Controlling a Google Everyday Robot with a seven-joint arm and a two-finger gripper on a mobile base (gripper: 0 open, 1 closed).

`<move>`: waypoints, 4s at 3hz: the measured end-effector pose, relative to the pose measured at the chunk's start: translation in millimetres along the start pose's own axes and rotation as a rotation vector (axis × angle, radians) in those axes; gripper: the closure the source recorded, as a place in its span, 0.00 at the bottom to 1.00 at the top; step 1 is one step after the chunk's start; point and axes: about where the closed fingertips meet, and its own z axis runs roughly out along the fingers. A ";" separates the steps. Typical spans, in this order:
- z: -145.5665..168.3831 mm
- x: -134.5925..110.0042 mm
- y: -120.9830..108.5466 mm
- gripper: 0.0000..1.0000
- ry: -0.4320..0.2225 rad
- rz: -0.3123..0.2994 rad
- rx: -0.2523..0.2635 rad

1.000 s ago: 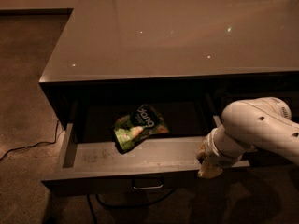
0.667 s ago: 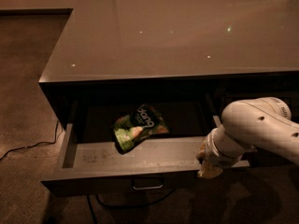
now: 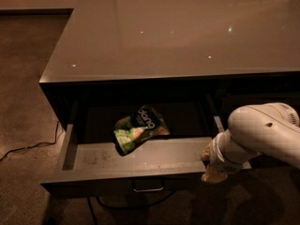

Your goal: Open top drawer

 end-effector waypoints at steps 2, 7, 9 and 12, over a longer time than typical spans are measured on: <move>-31.2 3.6 7.2 0.00 -0.068 0.023 0.084; -37.2 -58.5 -92.4 0.61 -0.507 -0.096 0.088; -7.1 -67.3 -86.0 1.00 -0.479 -0.125 0.044; 60.2 -70.7 -62.8 1.00 -0.386 -0.151 -0.071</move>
Offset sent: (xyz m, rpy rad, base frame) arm -0.0053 -0.0095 0.0515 0.0985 -0.1534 -0.0432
